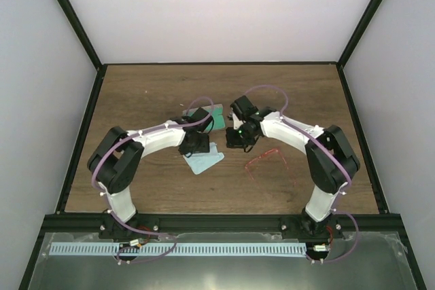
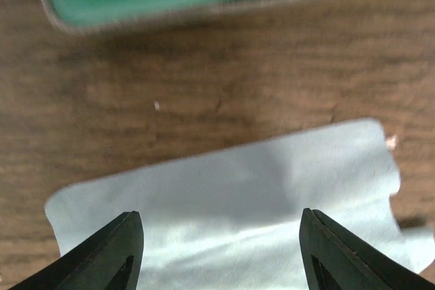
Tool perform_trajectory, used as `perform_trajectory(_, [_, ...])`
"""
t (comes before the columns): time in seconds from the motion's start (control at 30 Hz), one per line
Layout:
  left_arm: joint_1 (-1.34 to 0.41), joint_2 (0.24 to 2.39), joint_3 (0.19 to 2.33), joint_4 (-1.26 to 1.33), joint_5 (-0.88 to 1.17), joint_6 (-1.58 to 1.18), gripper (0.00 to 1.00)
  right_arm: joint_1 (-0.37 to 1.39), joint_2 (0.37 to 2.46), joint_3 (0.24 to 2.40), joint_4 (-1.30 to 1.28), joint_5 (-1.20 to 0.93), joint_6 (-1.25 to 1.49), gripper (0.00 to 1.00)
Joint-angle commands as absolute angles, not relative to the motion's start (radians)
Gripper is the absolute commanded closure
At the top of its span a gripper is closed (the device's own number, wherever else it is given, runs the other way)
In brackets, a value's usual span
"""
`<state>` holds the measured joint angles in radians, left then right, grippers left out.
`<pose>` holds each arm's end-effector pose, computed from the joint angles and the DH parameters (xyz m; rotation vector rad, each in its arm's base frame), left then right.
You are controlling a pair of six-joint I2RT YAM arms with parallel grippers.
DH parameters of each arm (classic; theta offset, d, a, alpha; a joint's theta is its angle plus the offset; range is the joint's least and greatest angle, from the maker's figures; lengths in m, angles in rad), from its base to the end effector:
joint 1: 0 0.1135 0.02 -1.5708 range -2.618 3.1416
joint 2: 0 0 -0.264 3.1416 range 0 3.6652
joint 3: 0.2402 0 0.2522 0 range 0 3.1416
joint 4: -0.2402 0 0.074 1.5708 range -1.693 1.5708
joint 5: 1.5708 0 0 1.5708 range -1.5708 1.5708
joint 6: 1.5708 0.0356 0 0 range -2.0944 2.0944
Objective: Organize the sunglasses
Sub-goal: Adjust the glasses cleaning cloth at the center of the board.
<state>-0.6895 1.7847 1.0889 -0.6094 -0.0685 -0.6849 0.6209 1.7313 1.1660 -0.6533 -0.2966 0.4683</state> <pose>0.2571 -0.2089 0.1548 -0.0066 2.8884 -0.1683 0.2692 0.2054 0.1921 -0.3005 2.9104 0.6434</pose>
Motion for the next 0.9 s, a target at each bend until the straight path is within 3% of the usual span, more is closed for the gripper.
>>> perform_trajectory(0.0, [-0.657, 1.820, 1.168, -0.629, -0.110, -0.693, 0.36, 0.681, 1.742, 1.247, -0.658, -0.349, 0.431, 0.89])
perform_trajectory(0.47, [-0.554, 1.699, 1.108, -0.642, -0.123, -0.761, 0.35, 0.750, 1.829, 1.220, -0.601, -0.482, 0.418, 0.94])
perform_trajectory(0.87, [-0.416, 1.635, 1.072, -0.662, -0.096, -0.730, 0.33, 0.846, 1.944, 1.309, -0.603, -0.431, 0.385, 0.95])
